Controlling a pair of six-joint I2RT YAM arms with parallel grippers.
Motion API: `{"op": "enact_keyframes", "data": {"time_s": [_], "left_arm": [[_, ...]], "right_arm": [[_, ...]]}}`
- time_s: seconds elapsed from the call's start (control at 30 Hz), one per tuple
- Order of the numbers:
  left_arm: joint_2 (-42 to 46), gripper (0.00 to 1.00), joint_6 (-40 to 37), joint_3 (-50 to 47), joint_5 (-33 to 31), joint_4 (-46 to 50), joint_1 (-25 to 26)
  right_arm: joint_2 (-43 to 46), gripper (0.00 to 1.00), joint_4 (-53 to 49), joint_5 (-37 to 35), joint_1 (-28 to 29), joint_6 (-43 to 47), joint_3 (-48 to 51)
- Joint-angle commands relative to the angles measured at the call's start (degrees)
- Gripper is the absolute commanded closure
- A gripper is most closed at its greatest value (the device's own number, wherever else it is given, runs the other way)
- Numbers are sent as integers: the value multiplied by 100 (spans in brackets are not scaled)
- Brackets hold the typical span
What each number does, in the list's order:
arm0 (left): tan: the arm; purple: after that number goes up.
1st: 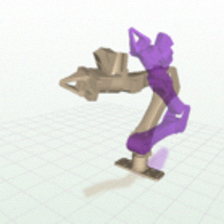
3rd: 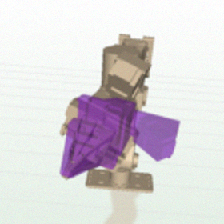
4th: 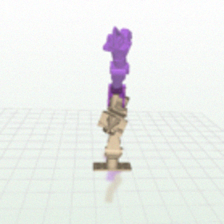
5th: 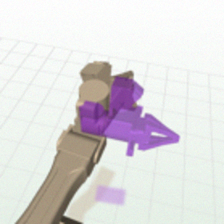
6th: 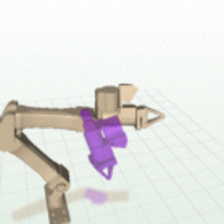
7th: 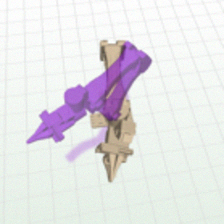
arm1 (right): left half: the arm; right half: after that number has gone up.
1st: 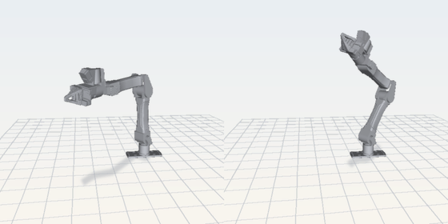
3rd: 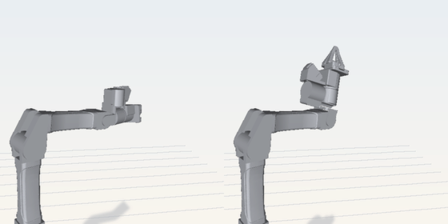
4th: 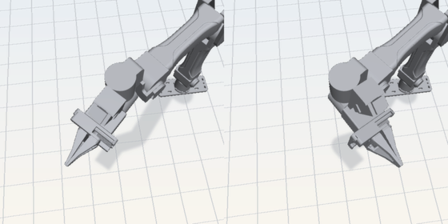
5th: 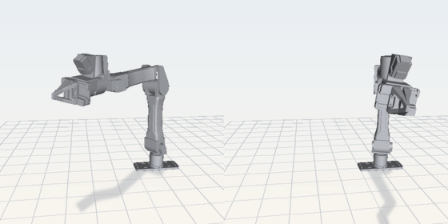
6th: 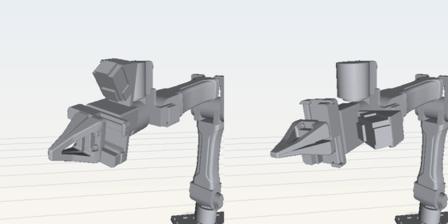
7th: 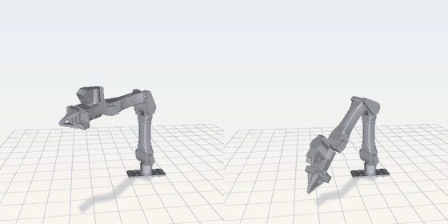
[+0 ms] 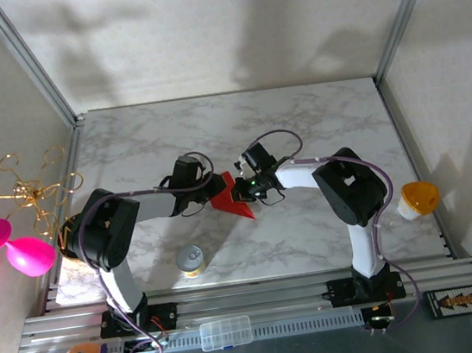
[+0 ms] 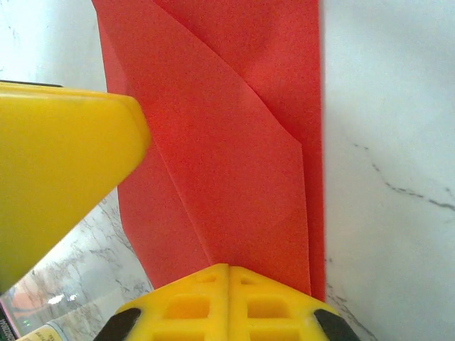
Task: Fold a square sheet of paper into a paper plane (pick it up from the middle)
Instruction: Fourth fold the wing at the center of the table.
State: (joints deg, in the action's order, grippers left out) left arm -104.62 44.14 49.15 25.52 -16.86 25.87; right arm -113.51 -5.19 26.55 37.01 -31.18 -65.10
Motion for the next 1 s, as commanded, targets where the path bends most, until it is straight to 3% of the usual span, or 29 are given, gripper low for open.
{"op": "enact_keyframes", "data": {"time_s": [0.0, 0.3, 0.63, 0.97], "left_arm": [[-167, 83, -51, -28, -82, 132, 41], [-372, 88, -107, 238, -556, 710, 40], [-377, 88, -186, 384, -607, 958, 40], [-122, 84, -143, 341, 3, 444, 41]], "right_arm": [[49, 96, -282, -151, 51, -16, -2], [528, 95, -82, 14, 78, 86, 36], [92, 95, -245, -135, 179, 15, -134], [-92, 96, -255, -273, 175, -37, -43]]}}
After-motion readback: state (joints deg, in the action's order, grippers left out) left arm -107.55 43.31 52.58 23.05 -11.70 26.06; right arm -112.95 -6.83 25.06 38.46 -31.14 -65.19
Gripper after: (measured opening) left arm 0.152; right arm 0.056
